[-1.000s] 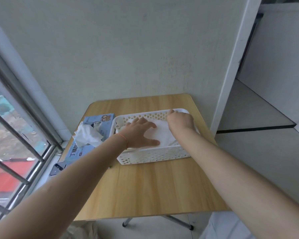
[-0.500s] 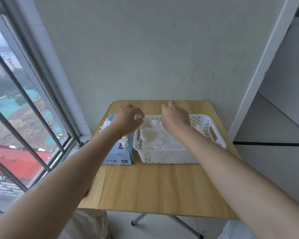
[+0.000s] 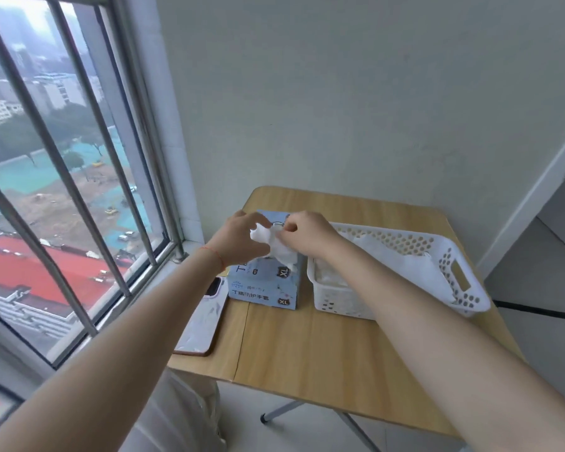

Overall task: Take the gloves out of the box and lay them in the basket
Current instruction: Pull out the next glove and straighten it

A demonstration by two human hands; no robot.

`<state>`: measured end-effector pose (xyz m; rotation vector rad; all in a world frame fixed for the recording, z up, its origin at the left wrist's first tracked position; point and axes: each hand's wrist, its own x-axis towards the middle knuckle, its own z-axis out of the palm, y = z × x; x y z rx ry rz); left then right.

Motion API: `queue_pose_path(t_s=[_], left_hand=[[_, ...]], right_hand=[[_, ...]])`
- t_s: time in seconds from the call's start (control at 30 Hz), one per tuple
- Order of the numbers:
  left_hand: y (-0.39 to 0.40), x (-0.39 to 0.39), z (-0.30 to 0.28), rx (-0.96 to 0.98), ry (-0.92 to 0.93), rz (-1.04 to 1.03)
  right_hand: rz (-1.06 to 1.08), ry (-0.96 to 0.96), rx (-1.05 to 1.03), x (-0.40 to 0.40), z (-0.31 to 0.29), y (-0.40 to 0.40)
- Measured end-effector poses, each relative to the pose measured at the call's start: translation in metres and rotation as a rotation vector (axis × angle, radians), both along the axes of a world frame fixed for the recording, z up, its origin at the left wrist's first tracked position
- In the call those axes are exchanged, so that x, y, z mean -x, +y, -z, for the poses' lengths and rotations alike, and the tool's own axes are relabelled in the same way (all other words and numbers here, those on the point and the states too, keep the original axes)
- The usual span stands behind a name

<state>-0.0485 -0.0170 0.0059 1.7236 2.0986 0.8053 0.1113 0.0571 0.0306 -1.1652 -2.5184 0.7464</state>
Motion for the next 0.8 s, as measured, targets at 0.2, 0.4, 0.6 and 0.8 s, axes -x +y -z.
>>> queue_pose_path(t_s=[0.2,0.4,0.6,0.8], left_hand=[[-0.001,0.005,0.010,-0.027,0.055,-0.064],[-0.004,-0.002,0.002,-0.200,-0.049,-0.008],[0.000,-0.005,-0.011,-0.255,-0.107,-0.069],[-0.007,-0.017,-0.027,-0.198,-0.405,0.050]], right_hand=[[-0.026,-0.131,-0.007,-0.001,0.000,0.000],[0.094,0.221,0.033,-0.004,-0.022,0.005],[0.178,0.447,0.228,-0.005,-0.026,0.008],[0.226,0.606,0.395,-0.010,-0.031,0.010]])
